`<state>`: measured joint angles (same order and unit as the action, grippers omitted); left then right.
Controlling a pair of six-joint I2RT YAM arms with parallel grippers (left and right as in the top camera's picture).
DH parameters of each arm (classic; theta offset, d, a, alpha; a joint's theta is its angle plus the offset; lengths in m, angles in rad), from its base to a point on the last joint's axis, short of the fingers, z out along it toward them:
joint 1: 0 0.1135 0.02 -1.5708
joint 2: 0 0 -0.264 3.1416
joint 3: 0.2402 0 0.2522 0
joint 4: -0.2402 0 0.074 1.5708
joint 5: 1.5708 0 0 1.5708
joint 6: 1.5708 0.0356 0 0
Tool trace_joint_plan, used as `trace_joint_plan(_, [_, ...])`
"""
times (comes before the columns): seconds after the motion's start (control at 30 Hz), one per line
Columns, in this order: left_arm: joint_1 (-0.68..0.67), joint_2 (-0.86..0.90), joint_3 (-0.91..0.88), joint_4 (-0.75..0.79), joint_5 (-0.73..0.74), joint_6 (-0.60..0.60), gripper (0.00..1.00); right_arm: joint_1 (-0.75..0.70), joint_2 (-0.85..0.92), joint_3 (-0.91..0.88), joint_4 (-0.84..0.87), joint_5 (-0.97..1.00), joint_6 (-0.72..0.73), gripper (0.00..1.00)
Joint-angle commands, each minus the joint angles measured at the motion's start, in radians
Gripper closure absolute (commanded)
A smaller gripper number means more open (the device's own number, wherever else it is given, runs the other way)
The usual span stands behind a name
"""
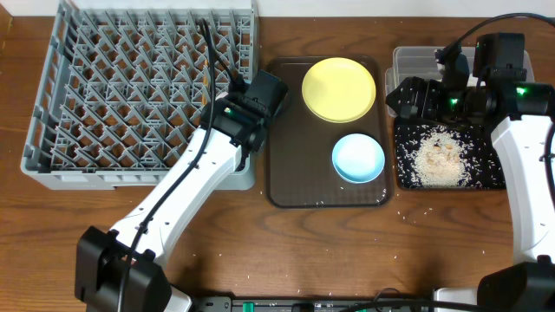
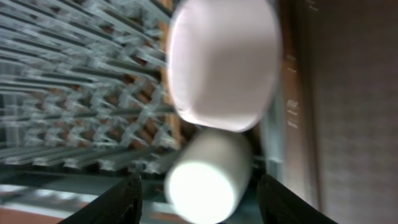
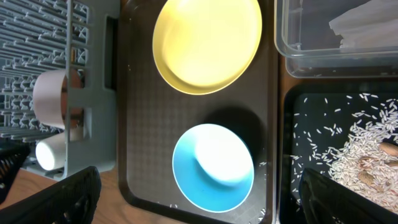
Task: Sort waste into correct bins and load items into the dishwasher
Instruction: 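Reach left gripper to the blue bowl and grasp its rim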
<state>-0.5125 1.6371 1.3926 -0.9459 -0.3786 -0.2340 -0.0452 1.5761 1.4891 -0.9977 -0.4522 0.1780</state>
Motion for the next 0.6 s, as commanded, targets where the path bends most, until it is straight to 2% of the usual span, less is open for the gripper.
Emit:
trace_joint_plan(0.0, [-0.002,0.001,0.012,0.012,0.132,-0.037,0.39,0.014,-0.018,0.003,0.002,-0.008,-0.007,0.01])
trace_joint_plan(0.23, [0.0,0.001,0.012,0.213,0.143,-0.004,0.39,0.014,-0.018,0.003,0.002,-0.008,-0.007,0.01])
trace_joint_plan(0.37, [-0.019,0.003,0.012,0.304,0.297,0.064,0.39,0.014,-0.018,0.003,0.002,-0.008,-0.007,0.01])
trace_joint_plan(0.47, [-0.042,0.016,0.012,0.32,0.368,0.024,0.4,0.014,-0.018,0.003,0.002,-0.008,-0.007,0.01])
trace_joint_plan(0.57, [-0.074,0.05,0.012,0.326,0.393,-0.093,0.41,0.014,-0.018,0.003,0.002,-0.008,-0.007,0.01])
